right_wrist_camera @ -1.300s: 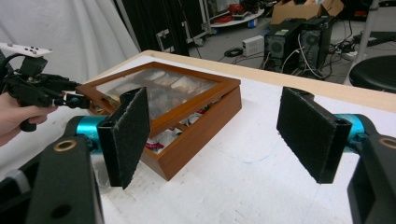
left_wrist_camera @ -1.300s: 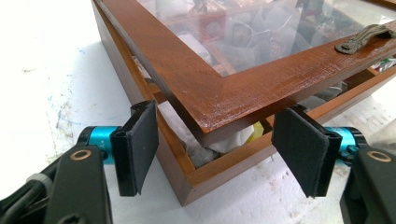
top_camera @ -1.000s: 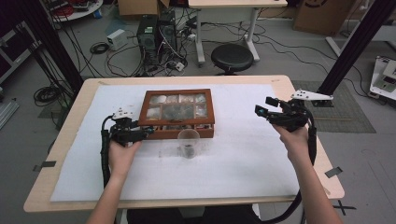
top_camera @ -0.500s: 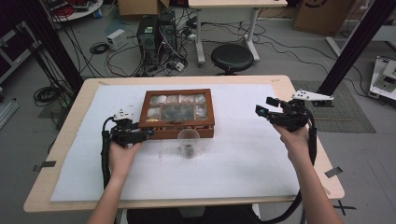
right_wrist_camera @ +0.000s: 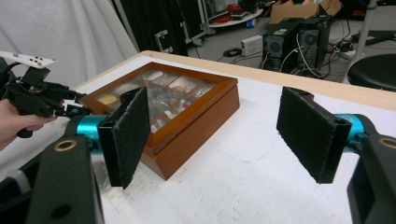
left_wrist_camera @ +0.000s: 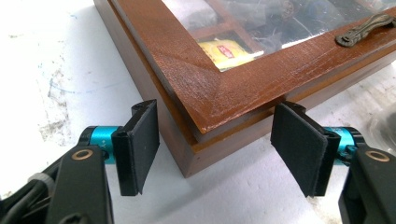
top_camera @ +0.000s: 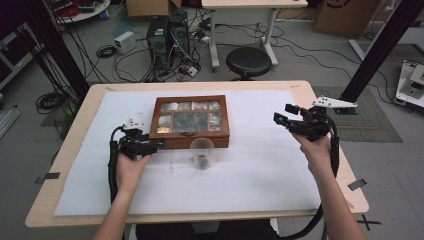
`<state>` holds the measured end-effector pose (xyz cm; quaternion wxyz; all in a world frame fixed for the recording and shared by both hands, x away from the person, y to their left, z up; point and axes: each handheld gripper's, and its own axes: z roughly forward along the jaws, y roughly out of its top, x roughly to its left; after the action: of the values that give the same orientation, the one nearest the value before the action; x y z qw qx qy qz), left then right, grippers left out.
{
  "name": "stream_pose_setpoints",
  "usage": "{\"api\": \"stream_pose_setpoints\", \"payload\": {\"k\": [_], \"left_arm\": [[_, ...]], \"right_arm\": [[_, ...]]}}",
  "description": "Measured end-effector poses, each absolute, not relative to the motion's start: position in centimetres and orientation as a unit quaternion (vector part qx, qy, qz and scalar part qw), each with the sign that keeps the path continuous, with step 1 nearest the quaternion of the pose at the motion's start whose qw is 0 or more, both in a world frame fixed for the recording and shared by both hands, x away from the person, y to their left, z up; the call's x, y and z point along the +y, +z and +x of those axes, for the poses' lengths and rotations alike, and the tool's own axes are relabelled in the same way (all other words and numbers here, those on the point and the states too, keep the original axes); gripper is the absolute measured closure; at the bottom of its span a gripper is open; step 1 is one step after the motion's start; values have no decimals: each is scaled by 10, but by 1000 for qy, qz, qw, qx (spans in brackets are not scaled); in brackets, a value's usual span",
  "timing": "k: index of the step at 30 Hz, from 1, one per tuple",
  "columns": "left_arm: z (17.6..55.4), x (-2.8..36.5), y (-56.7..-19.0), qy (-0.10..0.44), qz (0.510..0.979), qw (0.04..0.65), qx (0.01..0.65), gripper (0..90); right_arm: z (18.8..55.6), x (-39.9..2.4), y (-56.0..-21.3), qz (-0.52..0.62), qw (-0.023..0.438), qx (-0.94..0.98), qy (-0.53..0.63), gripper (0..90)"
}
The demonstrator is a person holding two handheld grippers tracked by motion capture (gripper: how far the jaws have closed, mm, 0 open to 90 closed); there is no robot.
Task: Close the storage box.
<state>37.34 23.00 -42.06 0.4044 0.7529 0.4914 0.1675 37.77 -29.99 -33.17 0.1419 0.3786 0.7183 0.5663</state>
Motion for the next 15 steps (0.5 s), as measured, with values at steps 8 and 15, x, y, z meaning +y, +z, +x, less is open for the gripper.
{"api": "stream_pose_setpoints", "payload": {"k": [8, 15], "left_arm": [[371, 231, -421, 156, 758, 400, 490, 327], [365, 237, -408, 161, 761, 407, 479, 326]], "right_arm": [[377, -299, -332, 378, 142, 718, 566, 267], [376, -299, -331, 378, 141, 719, 567, 267]]}}
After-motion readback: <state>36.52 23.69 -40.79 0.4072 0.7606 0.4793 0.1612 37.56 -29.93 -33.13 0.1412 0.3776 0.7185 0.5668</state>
